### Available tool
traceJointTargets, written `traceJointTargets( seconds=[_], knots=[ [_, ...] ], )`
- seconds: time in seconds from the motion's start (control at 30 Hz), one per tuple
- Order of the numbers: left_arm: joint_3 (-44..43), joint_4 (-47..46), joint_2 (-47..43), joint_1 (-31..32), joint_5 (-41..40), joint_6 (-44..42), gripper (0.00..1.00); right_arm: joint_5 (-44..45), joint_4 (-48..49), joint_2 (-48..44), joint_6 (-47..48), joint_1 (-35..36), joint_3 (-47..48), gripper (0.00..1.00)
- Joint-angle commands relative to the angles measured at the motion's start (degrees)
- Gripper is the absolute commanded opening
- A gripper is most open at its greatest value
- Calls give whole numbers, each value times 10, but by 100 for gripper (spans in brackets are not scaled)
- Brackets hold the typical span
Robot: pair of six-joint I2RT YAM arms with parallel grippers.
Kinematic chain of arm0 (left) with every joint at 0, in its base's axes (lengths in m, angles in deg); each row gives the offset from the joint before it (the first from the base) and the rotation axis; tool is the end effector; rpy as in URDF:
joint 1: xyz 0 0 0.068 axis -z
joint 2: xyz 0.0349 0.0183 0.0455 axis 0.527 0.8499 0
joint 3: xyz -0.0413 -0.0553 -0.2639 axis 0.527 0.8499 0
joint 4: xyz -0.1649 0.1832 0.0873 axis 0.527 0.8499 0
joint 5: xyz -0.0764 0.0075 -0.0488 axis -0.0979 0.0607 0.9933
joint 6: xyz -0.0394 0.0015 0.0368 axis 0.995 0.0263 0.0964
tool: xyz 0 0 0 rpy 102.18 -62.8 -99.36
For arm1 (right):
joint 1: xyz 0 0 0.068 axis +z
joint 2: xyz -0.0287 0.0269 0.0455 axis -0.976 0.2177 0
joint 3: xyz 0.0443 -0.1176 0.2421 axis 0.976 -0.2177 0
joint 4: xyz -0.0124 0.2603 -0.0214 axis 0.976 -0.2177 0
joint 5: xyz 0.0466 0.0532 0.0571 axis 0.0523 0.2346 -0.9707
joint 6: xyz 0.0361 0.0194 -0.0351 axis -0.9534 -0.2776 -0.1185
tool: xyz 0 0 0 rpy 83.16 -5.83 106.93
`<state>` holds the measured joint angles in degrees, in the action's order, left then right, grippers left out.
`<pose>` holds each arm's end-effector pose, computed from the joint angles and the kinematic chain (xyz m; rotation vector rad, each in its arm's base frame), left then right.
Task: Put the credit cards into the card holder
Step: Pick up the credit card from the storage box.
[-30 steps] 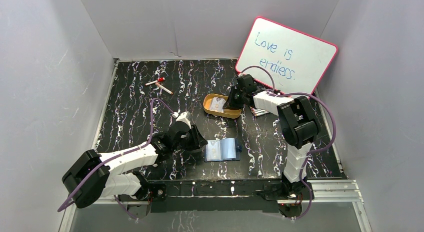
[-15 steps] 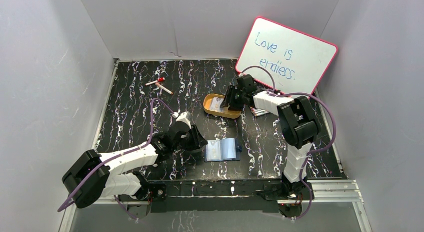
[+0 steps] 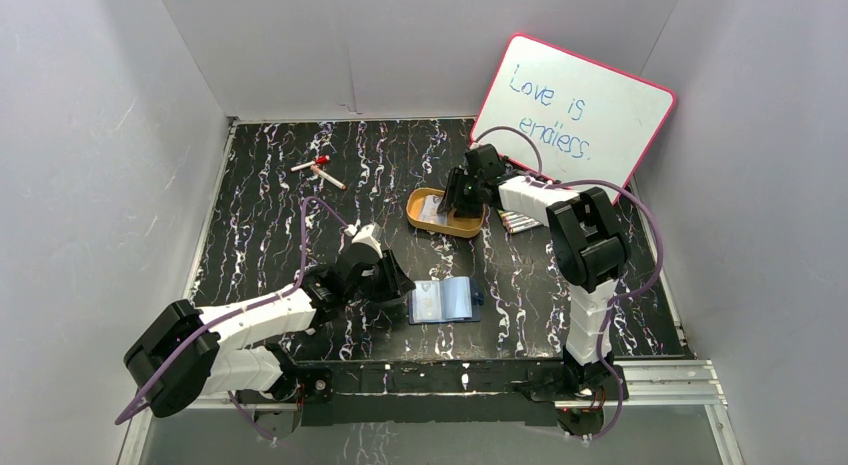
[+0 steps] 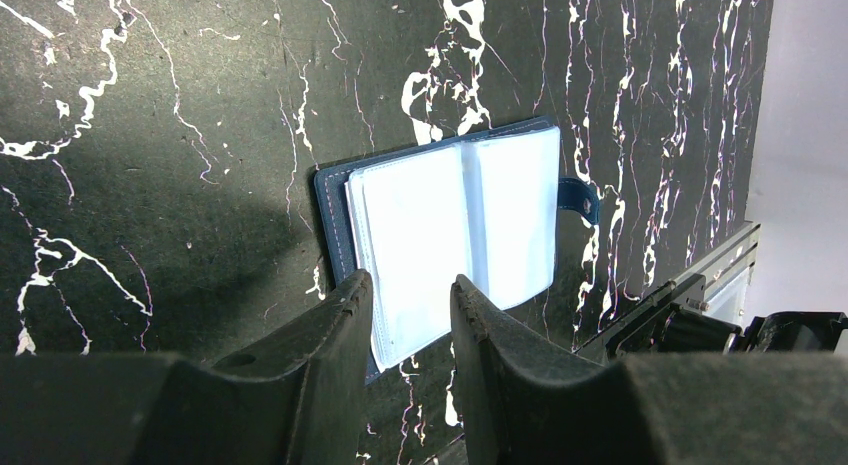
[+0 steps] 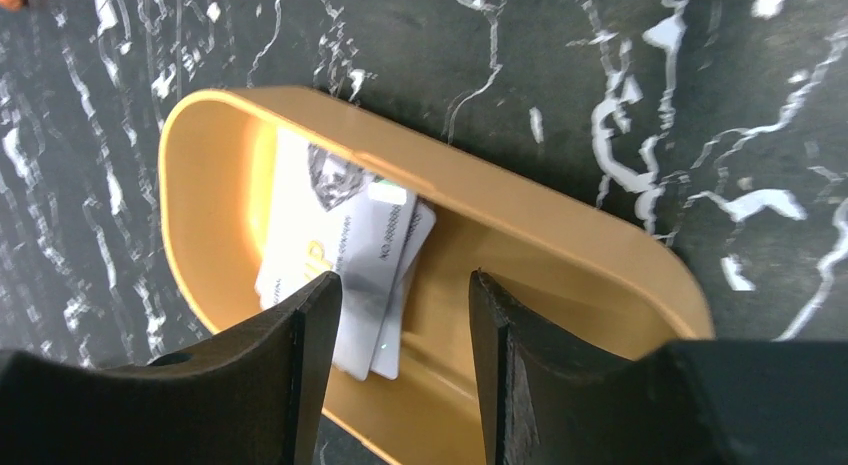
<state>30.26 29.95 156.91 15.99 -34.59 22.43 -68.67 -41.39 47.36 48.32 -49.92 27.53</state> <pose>0.1622 -0.1774 0.1868 -0.1145 2.2727 -0.9814 0.3792 0.2031 0.1691 0.1020 2.4962 0.6620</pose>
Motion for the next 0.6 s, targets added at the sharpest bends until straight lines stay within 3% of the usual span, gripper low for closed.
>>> traceJointTargets(
  seconds=[0.0, 0.13, 0.37, 0.57],
  knots=[
    [-5, -6, 0, 0, -1, 0, 33, 23, -28, 11, 19, 8, 27, 59],
    [-6, -6, 2, 0, 0, 0, 32, 34, -36, 17, 22, 11, 34, 58],
    [-6, -2, -4, 0, -3, 0, 33, 54, -31, 1, 22, 10, 14, 40],
    [-6, -3, -3, -1, -1, 1, 33, 60, -16, -24, 18, 4, -10, 36]
  ],
)
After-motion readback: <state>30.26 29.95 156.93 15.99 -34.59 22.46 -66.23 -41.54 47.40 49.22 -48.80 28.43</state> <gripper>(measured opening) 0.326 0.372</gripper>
